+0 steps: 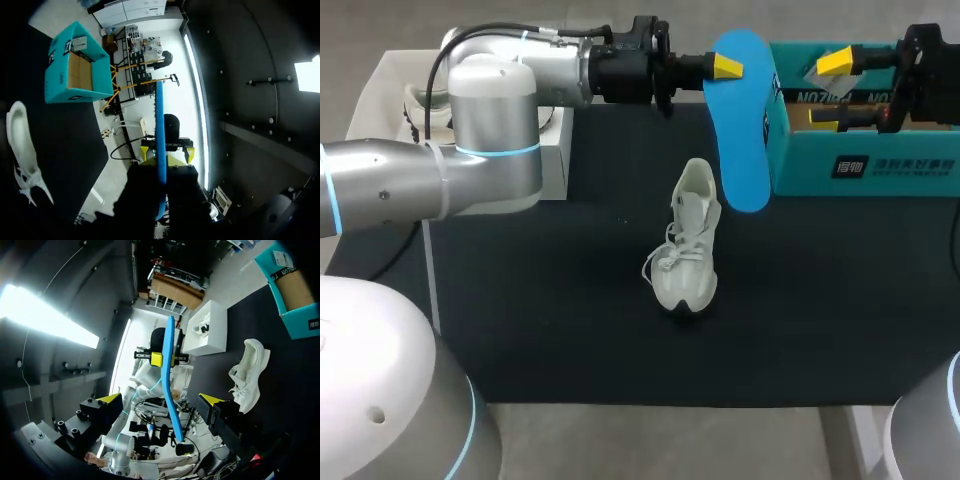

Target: Take the shoe out of the shoebox, open the shoe tongue, remove and reinsert the insole, then place the shoe into the shoebox

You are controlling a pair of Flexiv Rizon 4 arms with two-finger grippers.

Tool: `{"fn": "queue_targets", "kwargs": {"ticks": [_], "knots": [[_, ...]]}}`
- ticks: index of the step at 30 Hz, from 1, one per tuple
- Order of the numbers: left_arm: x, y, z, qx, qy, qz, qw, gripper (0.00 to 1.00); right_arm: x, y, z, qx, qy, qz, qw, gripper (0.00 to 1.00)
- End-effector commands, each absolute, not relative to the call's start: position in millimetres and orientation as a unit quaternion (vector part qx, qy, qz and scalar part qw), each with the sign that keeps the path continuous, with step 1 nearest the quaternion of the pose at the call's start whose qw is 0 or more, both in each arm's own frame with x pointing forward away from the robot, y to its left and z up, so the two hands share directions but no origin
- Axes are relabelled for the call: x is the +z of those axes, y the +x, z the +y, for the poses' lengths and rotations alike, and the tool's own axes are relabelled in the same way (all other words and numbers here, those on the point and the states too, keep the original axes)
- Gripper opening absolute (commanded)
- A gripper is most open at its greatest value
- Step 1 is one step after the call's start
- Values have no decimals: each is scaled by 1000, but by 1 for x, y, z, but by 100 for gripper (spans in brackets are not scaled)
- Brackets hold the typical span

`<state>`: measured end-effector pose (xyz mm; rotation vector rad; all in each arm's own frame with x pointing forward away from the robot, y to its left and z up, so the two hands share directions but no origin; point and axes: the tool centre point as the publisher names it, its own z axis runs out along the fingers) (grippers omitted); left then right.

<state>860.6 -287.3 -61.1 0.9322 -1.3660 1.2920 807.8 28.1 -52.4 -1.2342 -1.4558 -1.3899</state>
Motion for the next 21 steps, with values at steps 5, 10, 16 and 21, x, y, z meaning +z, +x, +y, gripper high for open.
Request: {"fn": "queue_targets", "kwargs": {"ticks": [5,10,16,21], "knots": [[-57,858,-282,620,231,-684,305,0,-53,809,30,-544,-484,-570,380,100],[-56,855,-281,658,110,-734,126,0,-53,809,30,-544,-484,-570,380,100],[-68,852,-280,674,37,-737,2,0,-53,809,30,-544,-484,-570,380,100],[-68,852,-280,674,37,-737,2,0,-53,809,30,-544,-484,-570,380,100]]}}
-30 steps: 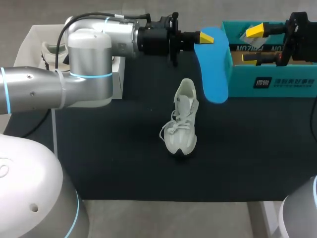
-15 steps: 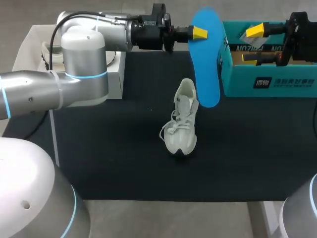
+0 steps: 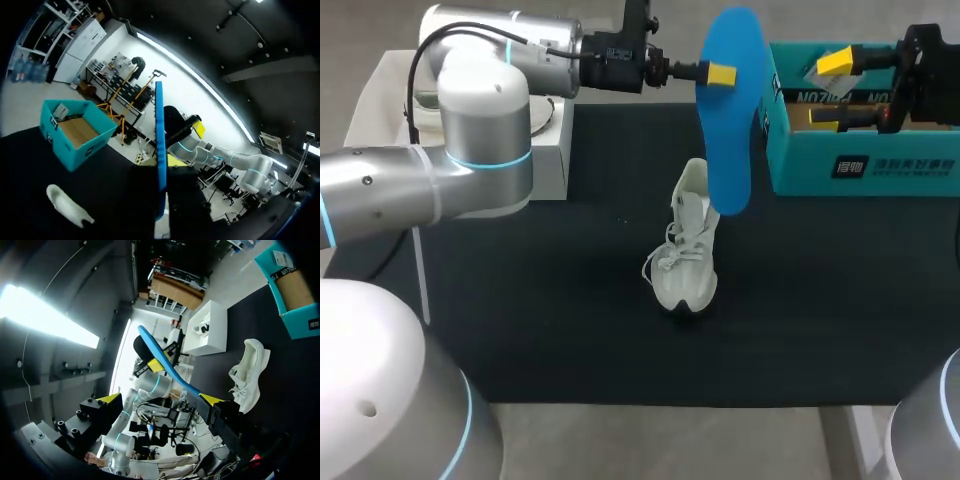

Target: Take the shoe out of the shoebox, open the shoe tongue, remove and reinsert the insole, then place the shoe into the shoebox

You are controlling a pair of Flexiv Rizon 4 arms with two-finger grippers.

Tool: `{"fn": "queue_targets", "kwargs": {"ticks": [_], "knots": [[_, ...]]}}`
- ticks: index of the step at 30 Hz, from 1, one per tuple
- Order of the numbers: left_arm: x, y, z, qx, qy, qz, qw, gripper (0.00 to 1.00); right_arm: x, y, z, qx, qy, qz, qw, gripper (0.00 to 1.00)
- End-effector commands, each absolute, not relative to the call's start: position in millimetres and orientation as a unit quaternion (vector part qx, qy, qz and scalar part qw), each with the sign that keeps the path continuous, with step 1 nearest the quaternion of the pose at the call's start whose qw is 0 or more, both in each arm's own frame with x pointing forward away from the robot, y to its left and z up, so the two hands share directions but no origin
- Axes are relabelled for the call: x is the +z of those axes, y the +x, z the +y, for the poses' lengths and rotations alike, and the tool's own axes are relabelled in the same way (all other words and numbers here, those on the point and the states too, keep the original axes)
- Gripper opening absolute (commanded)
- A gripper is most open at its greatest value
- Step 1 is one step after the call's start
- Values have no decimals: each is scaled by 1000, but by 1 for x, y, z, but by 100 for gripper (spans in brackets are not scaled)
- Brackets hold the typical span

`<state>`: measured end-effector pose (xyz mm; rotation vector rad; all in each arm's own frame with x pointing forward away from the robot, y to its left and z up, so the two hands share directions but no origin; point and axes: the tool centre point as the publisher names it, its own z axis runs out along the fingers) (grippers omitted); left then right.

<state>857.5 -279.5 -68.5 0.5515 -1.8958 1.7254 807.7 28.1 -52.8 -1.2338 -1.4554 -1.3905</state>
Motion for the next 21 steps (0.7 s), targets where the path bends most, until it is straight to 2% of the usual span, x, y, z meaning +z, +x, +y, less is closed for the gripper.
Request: {"fn": "queue_targets", "kwargs": {"ticks": [1,11,17,21], "knots": [[-68,852,-280,674,37,-737,2,0,-53,809,30,-544,-484,-570,380,100],[-68,852,-280,674,37,-737,2,0,-53,809,30,-544,-484,-570,380,100],[-78,855,-276,721,-147,-662,-140,0,-53,809,30,-544,-484,-570,380,100],[-78,859,-274,732,-237,-613,-180,0,-53,809,30,-544,-484,-570,380,100]]}}
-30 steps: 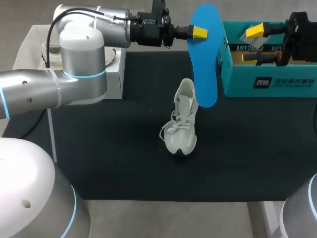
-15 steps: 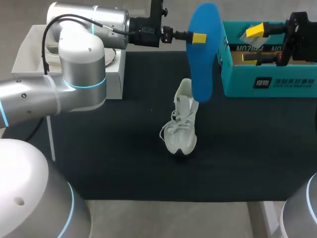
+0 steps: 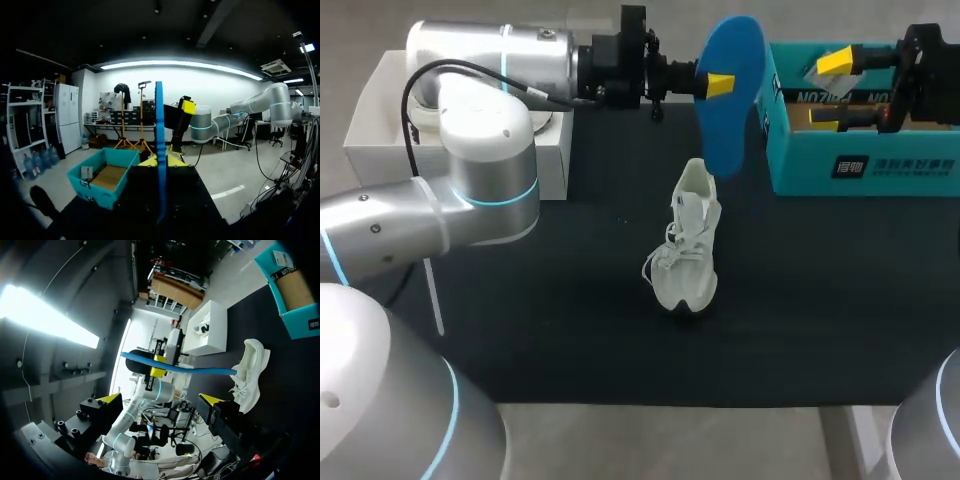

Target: Take the shoe out of the shoebox, open the shoe tongue, remove and reinsert the insole, then place the shoe into the shoebox

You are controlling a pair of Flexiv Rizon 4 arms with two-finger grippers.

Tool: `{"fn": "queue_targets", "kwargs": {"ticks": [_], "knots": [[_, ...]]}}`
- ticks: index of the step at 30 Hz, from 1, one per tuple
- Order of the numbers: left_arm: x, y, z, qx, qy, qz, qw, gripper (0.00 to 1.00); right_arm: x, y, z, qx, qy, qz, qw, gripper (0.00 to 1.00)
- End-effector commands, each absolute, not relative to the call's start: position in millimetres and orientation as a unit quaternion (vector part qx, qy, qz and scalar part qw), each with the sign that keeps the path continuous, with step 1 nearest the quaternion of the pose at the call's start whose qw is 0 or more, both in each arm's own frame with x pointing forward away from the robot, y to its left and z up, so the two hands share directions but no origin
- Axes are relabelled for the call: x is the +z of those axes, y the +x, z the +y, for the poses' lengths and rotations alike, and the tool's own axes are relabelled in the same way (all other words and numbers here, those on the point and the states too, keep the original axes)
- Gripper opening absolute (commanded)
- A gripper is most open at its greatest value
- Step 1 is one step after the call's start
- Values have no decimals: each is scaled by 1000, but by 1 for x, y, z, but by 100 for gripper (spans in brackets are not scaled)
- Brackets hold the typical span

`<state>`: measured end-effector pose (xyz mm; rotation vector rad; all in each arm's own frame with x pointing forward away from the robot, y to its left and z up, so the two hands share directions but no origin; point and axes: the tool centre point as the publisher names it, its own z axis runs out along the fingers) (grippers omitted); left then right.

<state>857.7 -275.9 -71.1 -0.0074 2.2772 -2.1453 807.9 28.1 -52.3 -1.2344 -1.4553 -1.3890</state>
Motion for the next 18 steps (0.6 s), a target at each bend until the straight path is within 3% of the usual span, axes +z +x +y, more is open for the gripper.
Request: {"fn": "queue_targets", "kwargs": {"ticks": [1,12,18], "knots": [[-79,861,-274,-726,258,609,191,0,-53,809,30,-544,-484,-570,380,100],[-75,872,-271,-637,468,546,277,0,-53,809,30,-544,-484,-570,380,100],[-73,874,-271,-604,447,592,293,0,-53,809,30,-544,-484,-570,380,100]]}}
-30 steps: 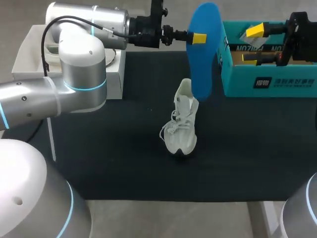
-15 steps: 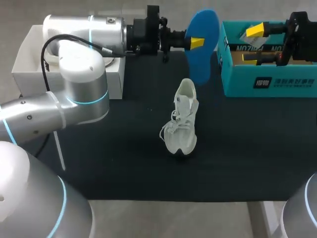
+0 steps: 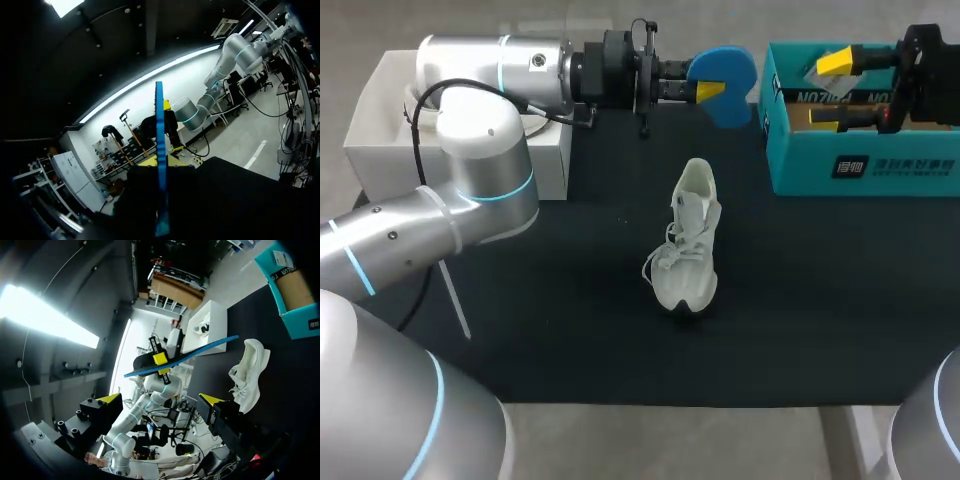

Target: Take the shoe out of the shoebox, open the shoe tongue, remove and reinsert the insole, then place the shoe into the shoebox

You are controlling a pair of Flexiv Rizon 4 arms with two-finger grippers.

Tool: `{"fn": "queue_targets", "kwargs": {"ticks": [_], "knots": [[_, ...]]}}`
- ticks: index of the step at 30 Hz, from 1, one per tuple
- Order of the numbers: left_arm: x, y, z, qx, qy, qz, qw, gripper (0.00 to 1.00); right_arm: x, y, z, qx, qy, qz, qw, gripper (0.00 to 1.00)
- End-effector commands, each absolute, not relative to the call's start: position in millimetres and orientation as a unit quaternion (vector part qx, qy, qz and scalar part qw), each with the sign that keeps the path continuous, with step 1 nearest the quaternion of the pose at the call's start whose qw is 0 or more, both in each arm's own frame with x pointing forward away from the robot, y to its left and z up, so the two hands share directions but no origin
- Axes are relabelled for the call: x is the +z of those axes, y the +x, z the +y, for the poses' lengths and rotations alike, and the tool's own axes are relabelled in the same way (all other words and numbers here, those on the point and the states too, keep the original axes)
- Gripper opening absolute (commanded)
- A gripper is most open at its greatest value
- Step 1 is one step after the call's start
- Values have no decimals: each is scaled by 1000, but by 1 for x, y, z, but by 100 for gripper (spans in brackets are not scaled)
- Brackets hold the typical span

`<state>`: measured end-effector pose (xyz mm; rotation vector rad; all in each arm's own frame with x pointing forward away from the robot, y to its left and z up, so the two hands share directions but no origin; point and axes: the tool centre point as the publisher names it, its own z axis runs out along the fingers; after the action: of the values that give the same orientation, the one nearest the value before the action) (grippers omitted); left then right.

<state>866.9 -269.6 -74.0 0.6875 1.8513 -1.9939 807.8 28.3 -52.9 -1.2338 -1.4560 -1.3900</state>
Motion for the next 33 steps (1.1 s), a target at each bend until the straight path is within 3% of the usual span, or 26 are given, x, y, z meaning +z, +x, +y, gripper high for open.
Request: {"fn": "queue_targets", "kwargs": {"ticks": [1,23,33], "knots": [[-73,874,-271,-604,447,592,293,0,-53,809,30,-544,-484,-570,380,100],[-73,874,-271,-604,447,592,293,0,-53,809,30,-544,-484,-570,380,100],[-82,866,-279,-538,500,488,472,0,-38,815,31,-556,-489,-565,364,100]]}}
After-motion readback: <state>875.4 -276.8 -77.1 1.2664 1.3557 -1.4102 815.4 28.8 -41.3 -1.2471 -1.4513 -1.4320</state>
